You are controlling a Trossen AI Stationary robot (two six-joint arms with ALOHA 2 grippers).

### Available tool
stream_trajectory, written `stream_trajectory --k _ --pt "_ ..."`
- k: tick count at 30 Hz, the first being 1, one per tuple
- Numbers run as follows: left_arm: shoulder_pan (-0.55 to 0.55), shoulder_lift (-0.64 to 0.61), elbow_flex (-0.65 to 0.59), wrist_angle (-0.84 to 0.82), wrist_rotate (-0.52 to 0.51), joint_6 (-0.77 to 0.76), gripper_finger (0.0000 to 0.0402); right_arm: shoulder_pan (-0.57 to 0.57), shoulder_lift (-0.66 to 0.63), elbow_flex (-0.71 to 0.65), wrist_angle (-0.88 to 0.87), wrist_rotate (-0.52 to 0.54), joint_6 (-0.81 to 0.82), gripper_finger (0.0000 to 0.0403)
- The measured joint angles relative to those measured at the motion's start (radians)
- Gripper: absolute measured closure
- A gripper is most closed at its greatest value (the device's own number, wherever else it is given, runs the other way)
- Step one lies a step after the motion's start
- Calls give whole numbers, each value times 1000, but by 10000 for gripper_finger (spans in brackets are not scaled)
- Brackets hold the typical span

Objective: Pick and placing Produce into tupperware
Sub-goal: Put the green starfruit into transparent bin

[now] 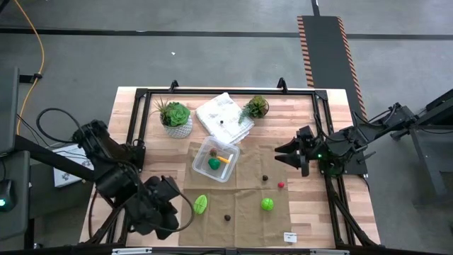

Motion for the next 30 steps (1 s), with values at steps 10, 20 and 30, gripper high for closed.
stream_trajectory --k 10,20,30 --pt "100 76 0 -38 61 12 401 0 0 0 0 -55 -45 213" --pt "185 155 0 -36 138 64 398 2 0 0 0 -117 -46 213" --pt "181 223 0 -36 146 -14 265 2 0 0 0 -217 -95 213"
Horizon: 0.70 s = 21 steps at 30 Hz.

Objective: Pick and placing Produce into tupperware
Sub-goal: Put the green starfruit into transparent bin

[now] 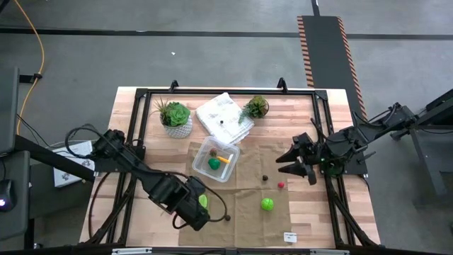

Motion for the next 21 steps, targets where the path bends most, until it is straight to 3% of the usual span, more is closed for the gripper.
stream_trajectory --k 11,16,21 --pt "0 76 0 -1 -29 -226 109 0 0 0 -1 -67 -24 213" --pt "0 112 0 -1 -33 -285 76 0 0 0 -2 -81 -28 213" --pt "0 161 0 -2 -33 -307 66 0 0 0 -2 -84 -29 213"
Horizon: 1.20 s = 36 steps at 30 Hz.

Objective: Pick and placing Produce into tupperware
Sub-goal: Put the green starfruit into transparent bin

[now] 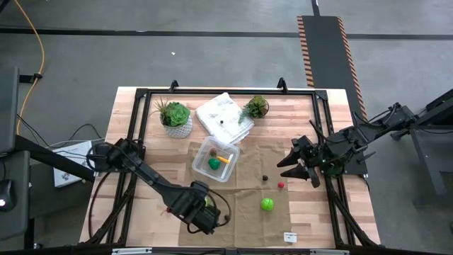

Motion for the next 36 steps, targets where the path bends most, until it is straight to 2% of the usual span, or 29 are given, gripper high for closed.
stream_trajectory --k 13,18,22,29,36 --pt "62 54 -24 4 2 11 76 0 0 0 0 -18 0 213" --pt "66 54 -83 5 62 27 76 0 0 0 0 -18 0 213" --pt "63 54 -149 90 96 26 76 0 0 0 -5 -18 0 213" --pt "66 54 -220 227 96 33 75 0 0 0 -11 -18 0 213" --pt "66 54 -280 265 128 32 75 0 0 0 -14 -18 0 213"
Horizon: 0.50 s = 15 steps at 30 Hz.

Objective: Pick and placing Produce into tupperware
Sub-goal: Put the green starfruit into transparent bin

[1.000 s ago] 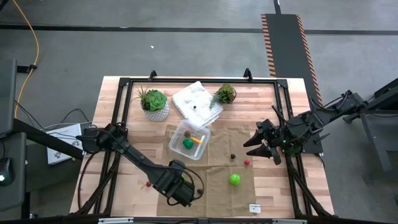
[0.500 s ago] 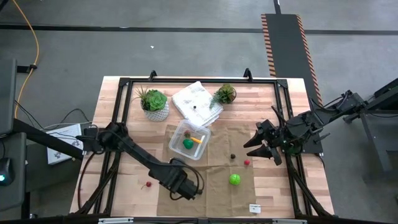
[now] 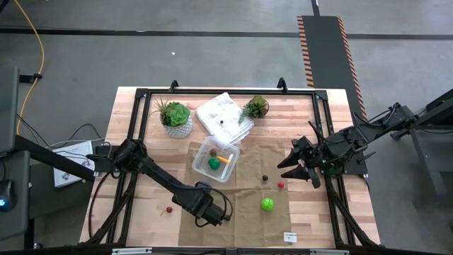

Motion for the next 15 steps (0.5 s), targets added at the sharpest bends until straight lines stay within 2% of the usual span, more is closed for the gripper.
stream_trajectory --k 7,15 --pt "0 0 -54 99 13 -6 75 0 0 0 0 0 0 213" --pt "0 0 -72 105 -9 -20 75 0 0 0 0 0 8 213"
